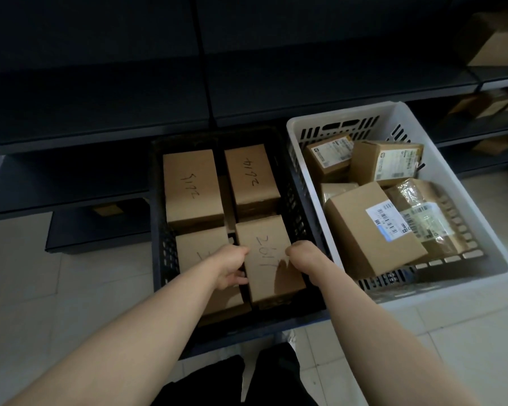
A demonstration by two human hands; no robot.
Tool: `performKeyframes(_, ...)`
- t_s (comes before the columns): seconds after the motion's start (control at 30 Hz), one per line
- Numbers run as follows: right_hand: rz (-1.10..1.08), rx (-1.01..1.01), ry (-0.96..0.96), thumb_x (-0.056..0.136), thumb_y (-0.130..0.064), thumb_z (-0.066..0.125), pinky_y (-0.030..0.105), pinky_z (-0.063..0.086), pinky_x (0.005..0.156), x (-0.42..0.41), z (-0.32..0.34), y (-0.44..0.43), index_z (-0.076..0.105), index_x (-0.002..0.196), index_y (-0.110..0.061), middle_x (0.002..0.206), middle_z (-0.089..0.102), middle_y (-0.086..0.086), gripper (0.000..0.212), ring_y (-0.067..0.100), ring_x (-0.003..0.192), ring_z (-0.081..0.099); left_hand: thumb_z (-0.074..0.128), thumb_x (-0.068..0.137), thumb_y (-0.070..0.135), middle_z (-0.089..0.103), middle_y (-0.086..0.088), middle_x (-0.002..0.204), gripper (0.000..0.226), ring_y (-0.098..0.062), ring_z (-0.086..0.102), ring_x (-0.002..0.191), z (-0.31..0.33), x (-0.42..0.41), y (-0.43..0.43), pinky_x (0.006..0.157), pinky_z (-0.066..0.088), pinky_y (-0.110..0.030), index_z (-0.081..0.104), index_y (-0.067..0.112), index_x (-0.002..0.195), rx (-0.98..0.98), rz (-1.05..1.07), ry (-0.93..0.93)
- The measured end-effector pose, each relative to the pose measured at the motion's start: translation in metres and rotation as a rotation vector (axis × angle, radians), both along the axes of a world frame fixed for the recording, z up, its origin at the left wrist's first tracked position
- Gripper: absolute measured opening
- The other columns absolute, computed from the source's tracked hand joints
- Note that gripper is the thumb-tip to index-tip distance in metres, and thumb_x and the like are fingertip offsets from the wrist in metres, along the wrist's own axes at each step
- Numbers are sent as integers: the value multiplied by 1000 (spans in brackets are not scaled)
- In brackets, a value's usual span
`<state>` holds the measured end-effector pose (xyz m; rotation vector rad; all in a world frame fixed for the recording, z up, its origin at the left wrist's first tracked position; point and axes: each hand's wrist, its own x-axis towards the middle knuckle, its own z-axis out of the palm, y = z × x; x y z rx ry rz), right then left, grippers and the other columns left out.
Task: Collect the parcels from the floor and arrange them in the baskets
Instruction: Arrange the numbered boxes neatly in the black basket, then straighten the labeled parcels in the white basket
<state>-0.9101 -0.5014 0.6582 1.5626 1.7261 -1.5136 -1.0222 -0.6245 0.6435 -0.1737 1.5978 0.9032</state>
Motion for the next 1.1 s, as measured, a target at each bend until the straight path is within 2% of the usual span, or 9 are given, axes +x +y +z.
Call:
performKeyframes(0.1, 18, 11, -10, 103, -12, 38, 40, 39, 104, -1, -2, -1, 44, 140, 2, 141, 48, 21, 40, 35, 127, 46, 39, 104, 16, 56, -16, 115, 37, -30, 56, 106, 2, 5, 3, 94, 43, -38, 42, 5, 139, -14, 10, -9)
performKeyframes(0.23, 28, 15, 36, 103, -15, 40, 38, 38, 104, -2, 3, 2, 39, 144, -1, 146, 44, 18, 44, 32, 131, 44, 45, 102, 27, 41, -14, 148, 51, -32, 44, 131, 8, 5, 3, 91, 47, -37, 32, 11, 148, -51, -41, 78)
performKeyframes(0.47, -25, 88, 212, 102, -22, 46, 34, 31, 111, -2, 33, 0, 36, 150, -11, 153, 38, 7, 50, 25, 141, 35, 43, 102, 30, 54, -9, 125, 43, -26, 52, 118, 32, -3, 2, 91, 48, -35, 41, 11, 141, 42, -73, 207)
performKeyframes(0.67, -86, 205, 344, 99, -23, 51, 34, 35, 111, 4, 54, -5, 47, 144, -15, 146, 48, 3, 45, 21, 135, 43, 40, 103, 25, 54, -2, 96, 17, -19, 53, 93, 60, 7, 9, 87, 46, -35, 55, 19, 96, 166, -47, 323)
performKeyframes(0.8, -125, 260, 409, 99, -21, 52, 24, 42, 95, 17, 69, 10, 55, 137, -14, 132, 59, 2, 39, 13, 113, 55, 43, 102, 28, 62, -3, 113, 31, -19, 62, 101, 70, 16, 29, 95, 51, -38, 53, 14, 128, 175, 7, 346)
performKeyframes(0.87, -148, 290, 430, 98, -21, 53, 21, 44, 82, 27, 74, 25, 60, 130, -15, 115, 63, 2, 34, 8, 90, 57, 44, 102, 26, 61, -6, 120, 36, -22, 62, 106, 76, 25, 43, 98, 50, -40, 51, 11, 134, 192, 30, 283)
performKeyframes(0.93, -193, 324, 457, 96, -23, 56, 25, 47, 82, 38, 78, 46, 65, 123, -15, 103, 66, -2, 30, 7, 83, 56, 44, 102, 24, 59, -10, 127, 39, -24, 60, 111, 81, 37, 58, 96, 50, -38, 47, 9, 138, 238, 42, 216)
performKeyframes(1.0, -236, 360, 463, 95, -24, 56, 27, 47, 81, 54, 84, 74, 68, 115, -20, 93, 65, -5, 23, 8, 79, 56, 44, 102, 23, 61, -10, 122, 36, -24, 61, 110, 84, 52, 79, 88, 52, -34, 48, 9, 135, 282, 64, 188)
performKeyframes(1.1, -270, 381, 462, 96, -23, 54, 33, 49, 95, 81, 92, 120, 68, 115, -21, 107, 65, -3, 24, 15, 97, 60, 43, 102, 20, 57, -4, 90, 13, -18, 57, 86, 89, 77, 113, 76, 50, -28, 54, 14, 105, 304, 99, 180)
